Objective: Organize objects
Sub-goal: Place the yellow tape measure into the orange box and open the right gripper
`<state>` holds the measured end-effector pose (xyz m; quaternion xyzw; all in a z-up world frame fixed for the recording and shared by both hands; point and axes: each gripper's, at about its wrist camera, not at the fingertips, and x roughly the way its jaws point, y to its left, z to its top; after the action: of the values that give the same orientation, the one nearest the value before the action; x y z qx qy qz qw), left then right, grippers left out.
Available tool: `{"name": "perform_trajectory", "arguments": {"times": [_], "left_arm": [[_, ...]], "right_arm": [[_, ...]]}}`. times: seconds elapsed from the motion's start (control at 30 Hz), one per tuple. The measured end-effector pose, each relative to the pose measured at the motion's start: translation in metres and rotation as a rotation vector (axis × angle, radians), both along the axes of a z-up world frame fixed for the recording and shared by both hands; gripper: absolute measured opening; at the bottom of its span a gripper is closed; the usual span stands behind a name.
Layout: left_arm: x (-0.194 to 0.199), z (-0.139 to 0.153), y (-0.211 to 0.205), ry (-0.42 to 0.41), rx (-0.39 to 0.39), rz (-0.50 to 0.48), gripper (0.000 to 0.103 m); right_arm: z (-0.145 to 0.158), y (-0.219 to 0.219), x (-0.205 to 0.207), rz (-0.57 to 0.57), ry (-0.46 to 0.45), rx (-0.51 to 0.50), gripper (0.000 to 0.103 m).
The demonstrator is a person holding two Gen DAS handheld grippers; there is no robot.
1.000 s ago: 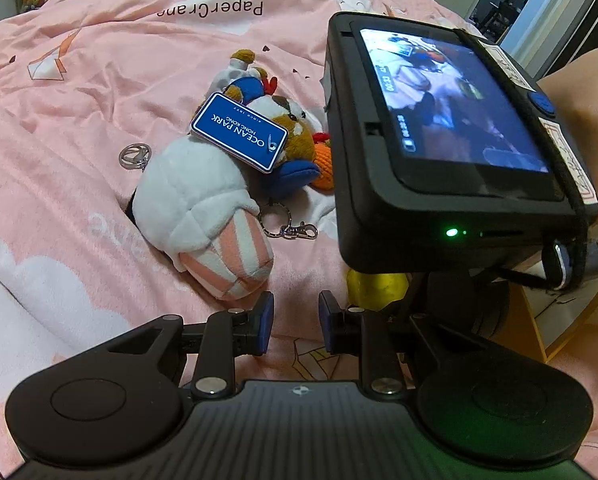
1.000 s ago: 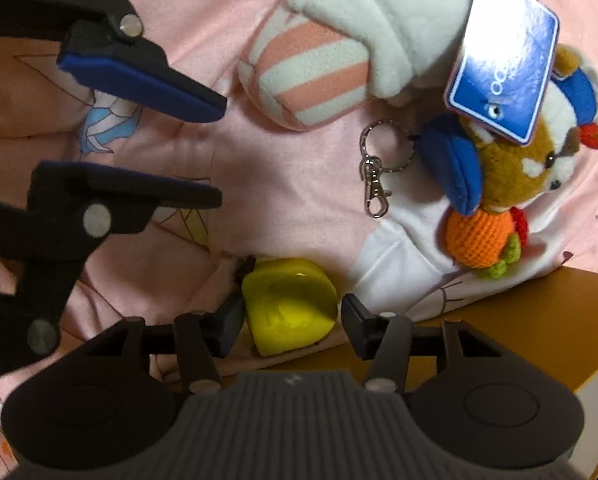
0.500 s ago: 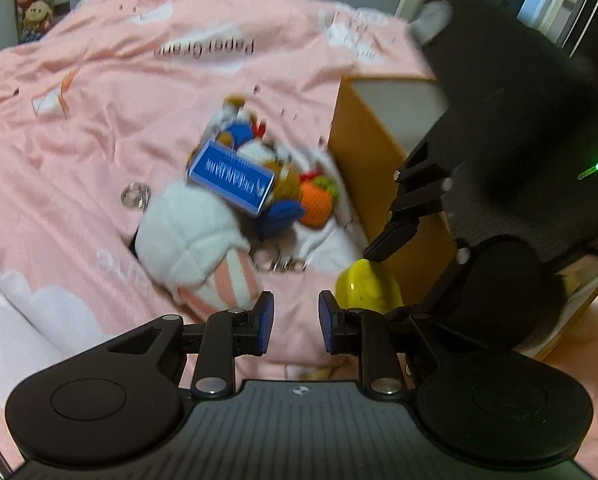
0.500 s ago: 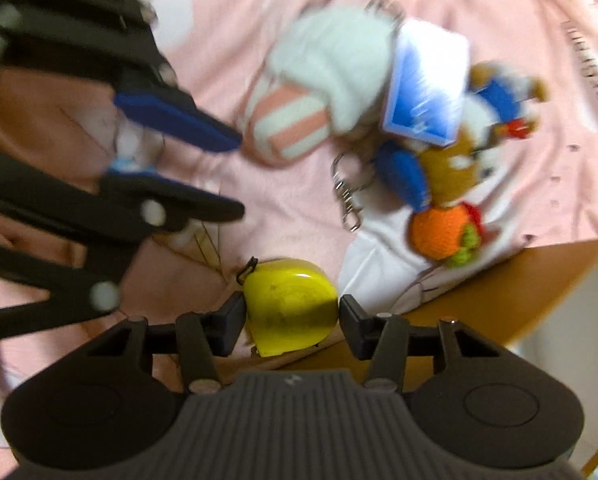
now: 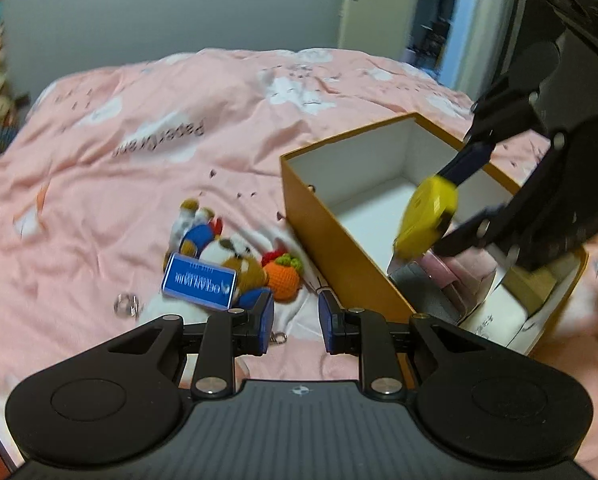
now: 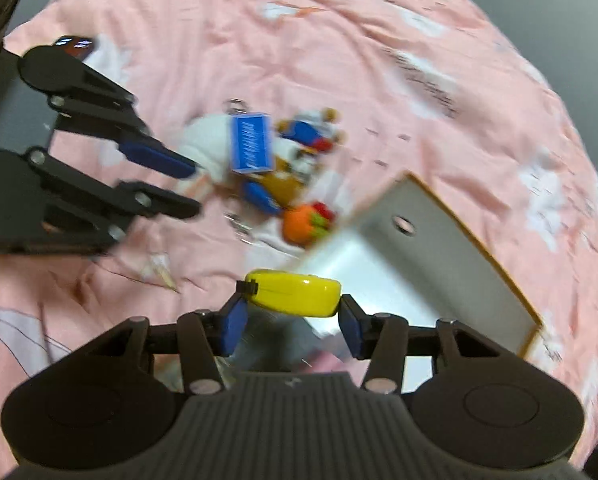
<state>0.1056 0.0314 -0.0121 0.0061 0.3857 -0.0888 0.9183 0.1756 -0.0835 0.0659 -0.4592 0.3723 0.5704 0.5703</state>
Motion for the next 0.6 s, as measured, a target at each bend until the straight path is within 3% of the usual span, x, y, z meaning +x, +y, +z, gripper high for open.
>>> {"name": "perform_trajectory", "arguments": {"times": [0.23,0.4,0.6], "left_arm": [[0.02,0.0,-0.016,-0.055,0.218,-0.212,0.027],[0.046,-0.012,-0.025,-0.011,0.286,-0.375,0.037],[0.077,-0.037,-0.043,0.055,0.385,-0.51,0.043]], "right_arm": [[-0.031,-0.029,0.044,-0.114,-0.056,-0.098,0.052],[-0.039,-0.042,0.06,-0.116,-0.014,-0.096,0.051],[-0.022,-0.048,0.072,-0.102,0.017,-0.065,0.051]]}}
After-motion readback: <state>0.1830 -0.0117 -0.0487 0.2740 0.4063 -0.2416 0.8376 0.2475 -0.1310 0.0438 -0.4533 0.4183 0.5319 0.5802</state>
